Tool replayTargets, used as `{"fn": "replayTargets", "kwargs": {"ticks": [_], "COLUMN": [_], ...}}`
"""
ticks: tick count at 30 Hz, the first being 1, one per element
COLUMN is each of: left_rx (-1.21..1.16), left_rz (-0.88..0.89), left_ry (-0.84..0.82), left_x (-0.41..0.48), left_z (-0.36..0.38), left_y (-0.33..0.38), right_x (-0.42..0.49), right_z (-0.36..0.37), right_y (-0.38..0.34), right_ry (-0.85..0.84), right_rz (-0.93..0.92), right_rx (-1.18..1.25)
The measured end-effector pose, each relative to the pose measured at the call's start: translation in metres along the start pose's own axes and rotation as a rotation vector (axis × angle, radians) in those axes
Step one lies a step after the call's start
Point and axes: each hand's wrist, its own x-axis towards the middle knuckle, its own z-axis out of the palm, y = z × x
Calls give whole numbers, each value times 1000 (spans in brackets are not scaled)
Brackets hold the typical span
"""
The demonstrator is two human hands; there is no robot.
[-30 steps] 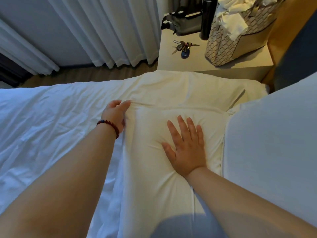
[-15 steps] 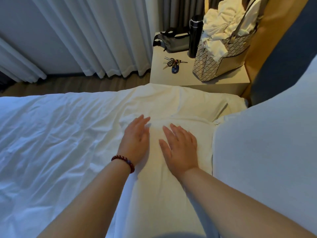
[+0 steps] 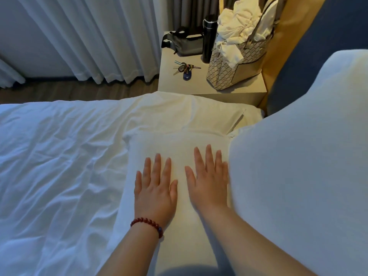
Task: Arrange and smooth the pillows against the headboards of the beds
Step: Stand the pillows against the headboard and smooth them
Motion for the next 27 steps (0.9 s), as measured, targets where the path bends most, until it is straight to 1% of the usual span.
{"fn": "replayTargets", "kwargs": {"ticks": [2, 6, 7, 10, 13, 15, 17, 19, 22, 27], "left_rx": [-16, 40, 55, 56, 75, 86, 89, 34, -84, -200], "left_rz": [-12, 43, 45, 24, 32, 58, 121, 173, 162, 144], "left_ry": [-26, -102, -125, -244, -324, -402, -475, -481, -436, -276], "left_x": [-18, -51, -61, -84, -103, -115, -125, -129, -126, -111], "left_z": [8, 12, 11, 1, -16, -24, -33, -40, -50, -75], "left_y": [-9, -19, -20, -16, -2, 4, 12, 18, 22, 18], "right_x": [-25, -87, -96, -102, -100, -98, -97, -92, -81, -62], "right_z": [8, 20, 18, -5, -36, -50, -69, -86, -109, -127], "right_y": [2, 12, 16, 20, 16, 11, 5, -1, -12, -24], "right_ry": [-21, -151, -180, -278, -391, -435, -413, -310, -182, -109], "right_rz": [-1, -270, -307, -337, -340, -303, -259, -237, -230, -222], "right_rx": [6, -98, -121, -88, -92, -67, -15, 20, 62, 81]}}
